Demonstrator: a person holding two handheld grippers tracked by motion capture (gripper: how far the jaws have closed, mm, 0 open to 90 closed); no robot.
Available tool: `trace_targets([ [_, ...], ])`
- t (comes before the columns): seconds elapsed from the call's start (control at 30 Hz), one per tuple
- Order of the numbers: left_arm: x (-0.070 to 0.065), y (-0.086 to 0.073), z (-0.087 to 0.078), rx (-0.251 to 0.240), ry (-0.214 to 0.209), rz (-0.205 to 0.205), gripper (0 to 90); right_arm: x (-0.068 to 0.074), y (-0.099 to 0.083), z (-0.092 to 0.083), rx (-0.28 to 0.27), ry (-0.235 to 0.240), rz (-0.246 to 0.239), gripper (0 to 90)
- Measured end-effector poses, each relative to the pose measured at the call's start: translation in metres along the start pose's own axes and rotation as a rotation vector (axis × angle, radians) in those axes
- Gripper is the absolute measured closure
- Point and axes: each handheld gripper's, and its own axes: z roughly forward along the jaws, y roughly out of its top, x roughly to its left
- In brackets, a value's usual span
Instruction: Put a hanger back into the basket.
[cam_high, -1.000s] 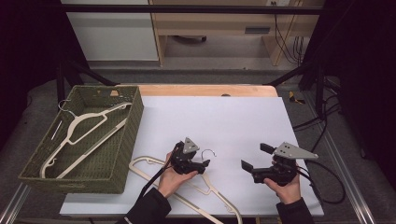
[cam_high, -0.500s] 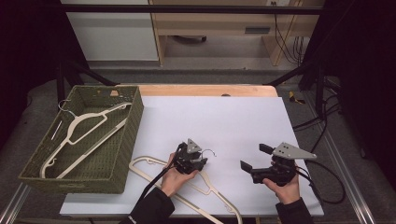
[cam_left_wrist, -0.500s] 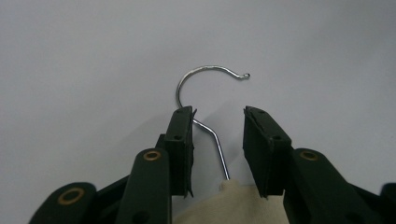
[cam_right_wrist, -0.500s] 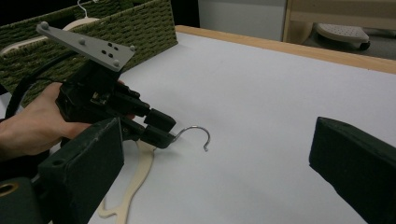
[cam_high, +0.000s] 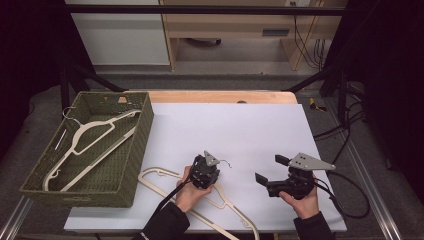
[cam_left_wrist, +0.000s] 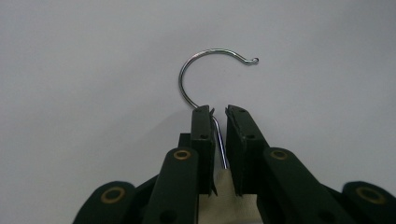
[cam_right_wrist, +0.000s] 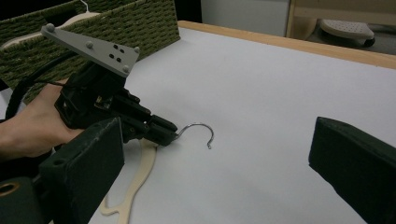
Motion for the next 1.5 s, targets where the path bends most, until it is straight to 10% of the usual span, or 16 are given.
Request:
trace_targets([
  [0.17,-0.009,0.001,0.001,0.009,0.046,0.036,85.3,0.004,0.002,0.002,-0.003,0.008,-0.002,3.9],
  [0.43,-0.005,0.0,0.0,0.008,0.023,-0.032,88.8,0.01,-0.002,0.012,0.023,0.033,-0.006,4.2],
  [0.83,-0.001,0.001,-0.025,-0.12,-0.014,-0.049,88.8,0.023,-0.018,0.048,0.111,0.147,0.028,9.9],
  [1.5,-0.003,0.001,-0.041,-0.164,-0.031,-0.025,88.8,0.042,-0.046,0.111,0.32,0.333,0.089,46.4],
])
